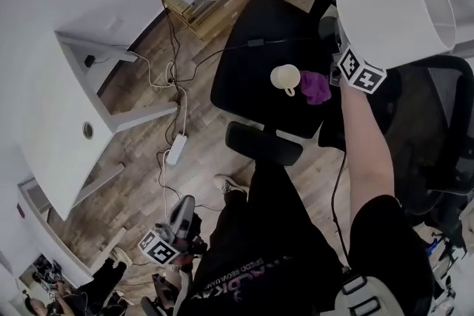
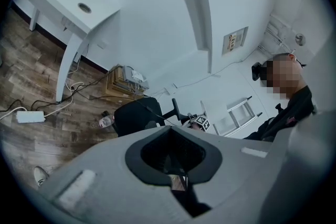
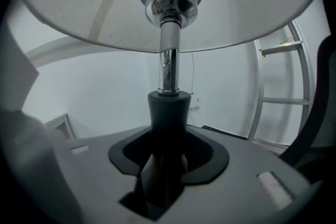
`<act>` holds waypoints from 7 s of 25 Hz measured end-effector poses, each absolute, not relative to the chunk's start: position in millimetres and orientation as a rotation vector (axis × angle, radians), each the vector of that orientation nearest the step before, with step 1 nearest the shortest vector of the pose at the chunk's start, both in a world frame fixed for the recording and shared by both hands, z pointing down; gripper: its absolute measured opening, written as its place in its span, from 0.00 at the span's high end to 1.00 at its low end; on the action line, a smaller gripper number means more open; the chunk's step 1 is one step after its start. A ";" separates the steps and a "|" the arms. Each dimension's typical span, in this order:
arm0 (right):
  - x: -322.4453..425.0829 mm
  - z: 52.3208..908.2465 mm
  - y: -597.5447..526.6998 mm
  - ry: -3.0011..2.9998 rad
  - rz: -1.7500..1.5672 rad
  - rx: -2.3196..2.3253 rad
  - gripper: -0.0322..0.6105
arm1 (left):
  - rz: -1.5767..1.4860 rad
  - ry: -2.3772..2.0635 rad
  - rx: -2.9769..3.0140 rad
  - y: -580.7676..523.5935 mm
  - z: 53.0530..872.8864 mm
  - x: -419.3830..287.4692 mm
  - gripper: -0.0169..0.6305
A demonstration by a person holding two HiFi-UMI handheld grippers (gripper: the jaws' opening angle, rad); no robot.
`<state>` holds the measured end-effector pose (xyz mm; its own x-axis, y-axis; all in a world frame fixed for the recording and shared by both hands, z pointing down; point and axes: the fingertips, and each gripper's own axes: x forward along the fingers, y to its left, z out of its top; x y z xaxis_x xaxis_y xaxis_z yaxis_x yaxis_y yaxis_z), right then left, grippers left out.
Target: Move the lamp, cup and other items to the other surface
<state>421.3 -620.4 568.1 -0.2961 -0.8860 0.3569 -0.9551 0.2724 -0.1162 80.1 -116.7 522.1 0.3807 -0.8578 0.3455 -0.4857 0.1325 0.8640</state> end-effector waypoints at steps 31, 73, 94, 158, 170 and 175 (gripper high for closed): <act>483.8 790.9 -626.5 -2.127 0.579 1.841 0.70 | -0.133 -1.067 1.320 -132.3 636.2 119.3 0.98; 496.9 773.8 -465.3 -1.894 0.808 1.501 0.74 | -0.384 -1.113 1.484 -130.0 574.7 115.1 0.98; 493.5 703.9 -399.9 -1.847 0.857 1.595 0.79 | -0.476 -1.116 1.603 -61.8 542.5 73.1 0.98; 242.4 613.4 -128.1 -2.362 1.167 0.576 0.95 | -0.546 -1.297 1.714 34.8 503.7 27.6 0.98; 9.5 436.8 107.8 -2.483 0.805 -0.772 0.95 | -0.681 -1.604 1.721 138.8 451.6 -12.1 0.98; 4.6 438.4 175.9 -2.360 0.711 -0.978 0.95 | -0.694 -1.732 1.682 184.0 441.6 -25.9 0.98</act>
<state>4.6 175.9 438.4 -0.6263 0.7441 0.2324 0.4919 0.6085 -0.6226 -25.9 184.0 441.6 0.0026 -0.9974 0.0718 -0.6719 0.0514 0.7388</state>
